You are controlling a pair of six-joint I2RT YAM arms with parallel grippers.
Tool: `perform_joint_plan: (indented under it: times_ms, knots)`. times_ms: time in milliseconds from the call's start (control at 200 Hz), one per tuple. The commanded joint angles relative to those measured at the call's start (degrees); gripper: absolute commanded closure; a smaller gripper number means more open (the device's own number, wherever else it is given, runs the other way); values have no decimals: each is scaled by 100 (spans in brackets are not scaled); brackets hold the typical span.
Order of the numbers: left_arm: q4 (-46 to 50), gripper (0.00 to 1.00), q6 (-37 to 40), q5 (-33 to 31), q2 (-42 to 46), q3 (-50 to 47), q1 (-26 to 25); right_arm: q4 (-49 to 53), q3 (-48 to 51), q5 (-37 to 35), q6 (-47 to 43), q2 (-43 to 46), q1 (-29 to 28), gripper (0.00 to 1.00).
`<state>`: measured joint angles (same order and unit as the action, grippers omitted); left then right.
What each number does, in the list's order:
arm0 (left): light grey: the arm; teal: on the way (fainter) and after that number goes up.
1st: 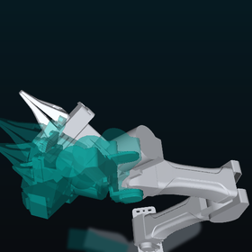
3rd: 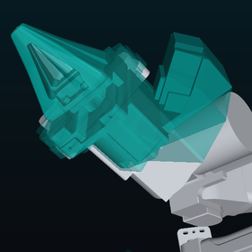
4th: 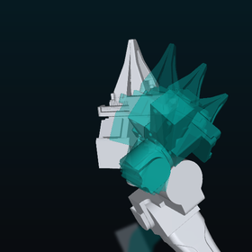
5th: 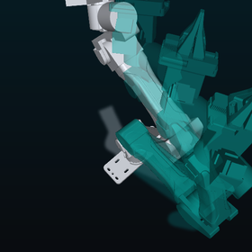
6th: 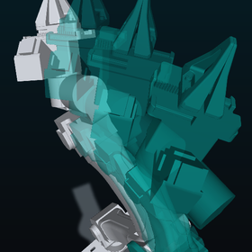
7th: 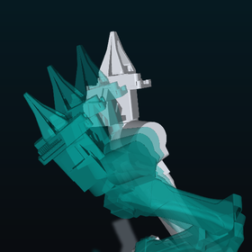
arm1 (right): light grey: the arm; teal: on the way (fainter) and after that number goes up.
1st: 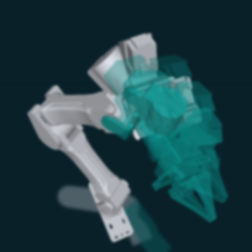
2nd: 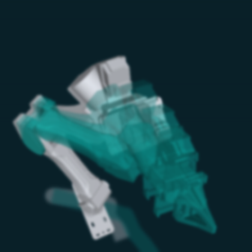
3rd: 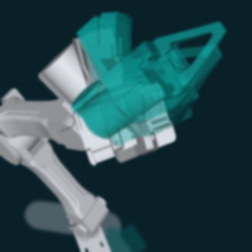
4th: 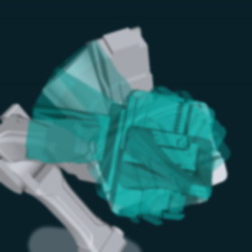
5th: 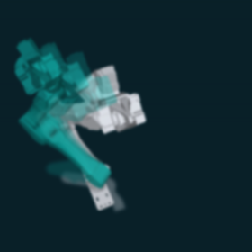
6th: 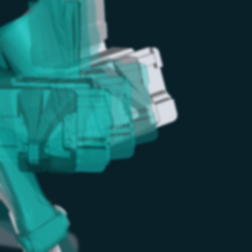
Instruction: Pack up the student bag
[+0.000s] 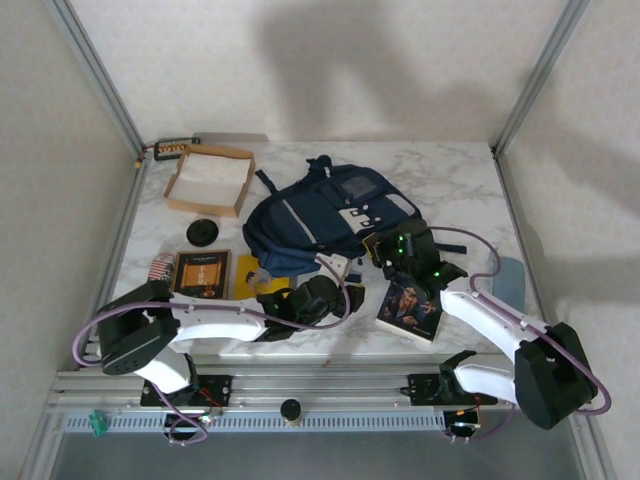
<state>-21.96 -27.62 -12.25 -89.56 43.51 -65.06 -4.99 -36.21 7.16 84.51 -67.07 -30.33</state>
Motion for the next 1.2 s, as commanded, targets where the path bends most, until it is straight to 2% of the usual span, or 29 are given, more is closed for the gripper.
perform_joint_plan:
  times_ms: [0, 381, 491, 581, 901, 1197]
  knots:
    - [-733, 44, 378, -480, -240, 149, -25, -756, -217, 214, 322, 315, -98, 100]
    - [-1302, 52, 111, -1062, -1148, 779, 132, -982, -129, 410, 474, 344, -98, 100]
    - [-1357, 64, -30, -1121, -1252, 812, 252, -1003, -130, 400, 479, 346, -103, 100]
    - [-1567, 66, -30, -1134, -1257, 714, 279, -994, -167, 400, 444, 316, -97, 100]
    - [-1678, 100, -37, -1049, -1228, 557, 310, -1200, -197, 266, 463, 206, -99, 100]
    - [-1397, 100, -402, -1071, -930, 375, 318, -1193, -364, 1, 349, 126, -47, 100]
